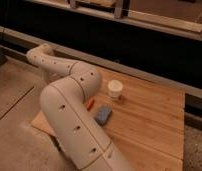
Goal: Push the eraser across the table
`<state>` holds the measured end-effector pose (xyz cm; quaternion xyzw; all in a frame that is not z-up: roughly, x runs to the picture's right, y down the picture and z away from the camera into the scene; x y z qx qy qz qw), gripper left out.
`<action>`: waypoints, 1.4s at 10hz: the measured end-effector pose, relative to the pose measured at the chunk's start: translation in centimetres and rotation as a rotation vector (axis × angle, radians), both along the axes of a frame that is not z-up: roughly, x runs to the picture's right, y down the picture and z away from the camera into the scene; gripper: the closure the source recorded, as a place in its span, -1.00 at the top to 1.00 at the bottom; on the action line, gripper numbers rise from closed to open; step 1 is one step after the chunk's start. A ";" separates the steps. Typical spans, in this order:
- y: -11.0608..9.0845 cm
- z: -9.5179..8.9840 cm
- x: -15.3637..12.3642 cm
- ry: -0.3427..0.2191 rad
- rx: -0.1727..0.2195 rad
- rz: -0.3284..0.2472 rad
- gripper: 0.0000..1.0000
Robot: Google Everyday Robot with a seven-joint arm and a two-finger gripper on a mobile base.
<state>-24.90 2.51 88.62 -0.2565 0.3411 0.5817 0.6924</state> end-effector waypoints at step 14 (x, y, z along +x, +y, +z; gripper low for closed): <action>-4.4 -4.1 0.1 0.011 0.157 0.005 0.30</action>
